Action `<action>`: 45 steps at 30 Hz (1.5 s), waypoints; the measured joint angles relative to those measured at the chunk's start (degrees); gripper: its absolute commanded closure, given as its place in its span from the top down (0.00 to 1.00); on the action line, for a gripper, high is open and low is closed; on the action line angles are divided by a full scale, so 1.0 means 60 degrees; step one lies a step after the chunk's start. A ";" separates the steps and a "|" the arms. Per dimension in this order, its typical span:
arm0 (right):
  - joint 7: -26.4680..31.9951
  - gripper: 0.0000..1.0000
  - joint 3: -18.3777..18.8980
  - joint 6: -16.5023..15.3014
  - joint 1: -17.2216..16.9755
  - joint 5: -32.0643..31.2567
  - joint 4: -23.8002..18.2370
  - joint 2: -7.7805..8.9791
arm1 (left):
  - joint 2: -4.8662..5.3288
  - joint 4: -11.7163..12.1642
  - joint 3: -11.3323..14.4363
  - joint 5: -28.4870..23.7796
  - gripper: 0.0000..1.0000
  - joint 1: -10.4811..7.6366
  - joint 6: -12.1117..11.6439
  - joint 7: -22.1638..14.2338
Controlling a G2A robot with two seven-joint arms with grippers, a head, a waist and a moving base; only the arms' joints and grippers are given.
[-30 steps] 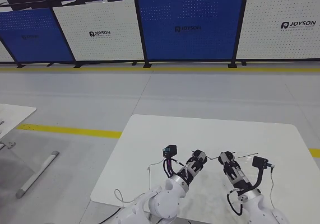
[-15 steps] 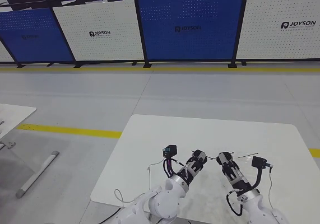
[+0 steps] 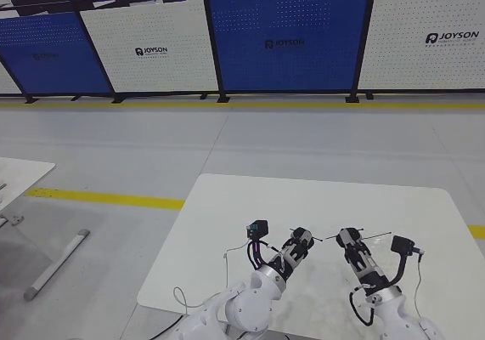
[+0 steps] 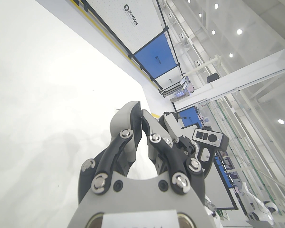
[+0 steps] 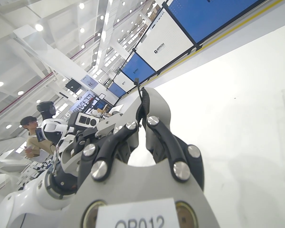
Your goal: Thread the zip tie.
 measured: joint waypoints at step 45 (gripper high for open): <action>0.0274 0.00 -0.0012 -0.0311 0.0065 -0.0020 0.0341 -0.0264 | 0.0000 0.0000 0.0000 0.0000 0.00 0.0000 0.0000 0.0000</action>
